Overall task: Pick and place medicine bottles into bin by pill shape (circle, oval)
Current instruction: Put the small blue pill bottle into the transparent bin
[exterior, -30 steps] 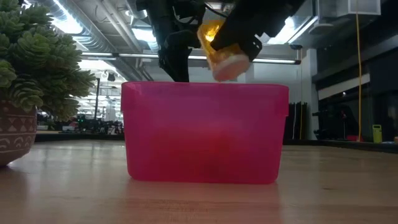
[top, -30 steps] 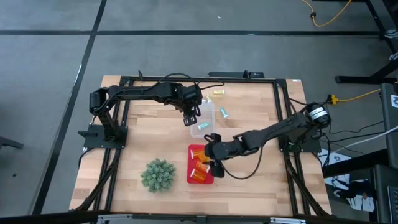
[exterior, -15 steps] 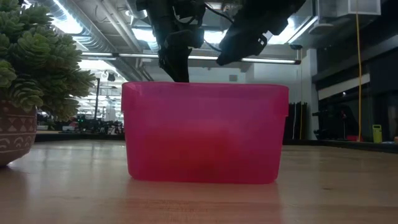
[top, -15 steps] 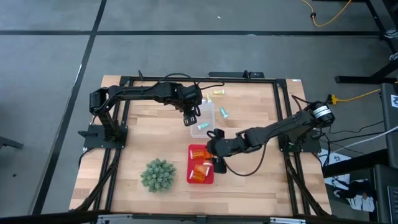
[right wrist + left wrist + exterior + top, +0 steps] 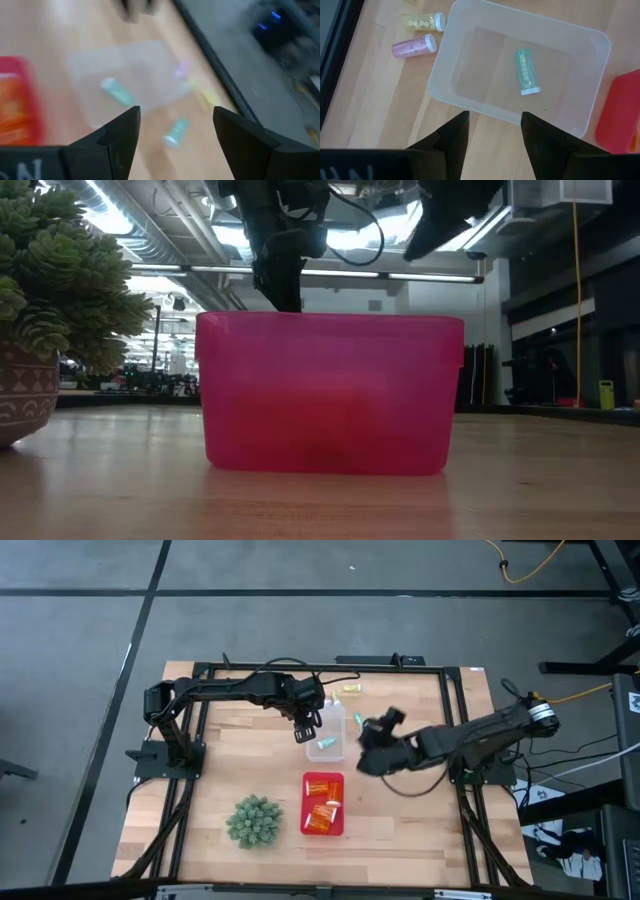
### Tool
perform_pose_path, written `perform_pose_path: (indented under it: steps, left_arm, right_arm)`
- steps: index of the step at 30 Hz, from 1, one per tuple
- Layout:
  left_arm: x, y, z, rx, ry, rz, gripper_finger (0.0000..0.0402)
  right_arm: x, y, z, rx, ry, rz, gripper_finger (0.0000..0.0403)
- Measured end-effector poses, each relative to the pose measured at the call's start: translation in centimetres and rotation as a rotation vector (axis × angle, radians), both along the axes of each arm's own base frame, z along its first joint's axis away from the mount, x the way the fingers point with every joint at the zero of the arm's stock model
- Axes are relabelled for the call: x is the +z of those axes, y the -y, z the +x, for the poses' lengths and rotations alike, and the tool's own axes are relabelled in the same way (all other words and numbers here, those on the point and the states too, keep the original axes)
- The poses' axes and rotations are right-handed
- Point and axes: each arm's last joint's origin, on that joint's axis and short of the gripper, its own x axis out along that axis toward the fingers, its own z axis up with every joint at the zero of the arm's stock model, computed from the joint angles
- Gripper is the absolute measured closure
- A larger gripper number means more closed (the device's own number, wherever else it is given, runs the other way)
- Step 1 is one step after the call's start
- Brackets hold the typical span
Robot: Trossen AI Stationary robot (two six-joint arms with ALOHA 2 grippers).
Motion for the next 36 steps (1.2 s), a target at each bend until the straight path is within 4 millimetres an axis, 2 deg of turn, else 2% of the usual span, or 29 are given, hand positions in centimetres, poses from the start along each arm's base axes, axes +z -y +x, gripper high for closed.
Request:
perform_pose_path:
  steps: [7, 14, 20, 24, 28, 32, 36]
  left_arm:
    - [0.0, 0.0, -0.1, 0.064, 0.005, -0.028, 0.0228]
    - [-0.4, 0.2, -1.0, 0.064, -0.097, -0.039, 0.0228]
    - [-0.5, 0.5, -1.5, 0.021, -0.167, -0.028, 0.0228]
    - [-0.6, 0.6, -2.0, 0.017, -0.217, -0.035, 0.0228]
    - [-0.8, 0.7, -2.7, 0.024, -0.297, -0.031, 0.0228]
    - [-0.8, 1.0, -3.4, 0.021, -0.37, -0.047, 0.0228]
    - [-0.5, 1.7, -4.3, 0.008, -0.448, -0.062, 0.0228]
  right_arm:
    - [1.1, 4.2, -3.0, -0.282, 0.0, 0.07, 0.015]
    - [1.1, 8.4, -3.6, -0.43, -0.03, 0.145, 0.015]
    - [0.7, 13.0, -3.2, -0.448, -0.073, 0.218, 0.015]
    - [0.0, 15.8, -2.4, -0.341, -0.071, 0.349, 0.015]
    - [-1.6, 18.2, -1.5, -0.268, -0.094, 0.435, 0.015]
    - [-3.9, 19.5, -0.7, -0.247, -0.18, 0.487, 0.015]
    - [-5.5, 19.8, -0.2, -0.247, -0.254, 0.507, 0.015]
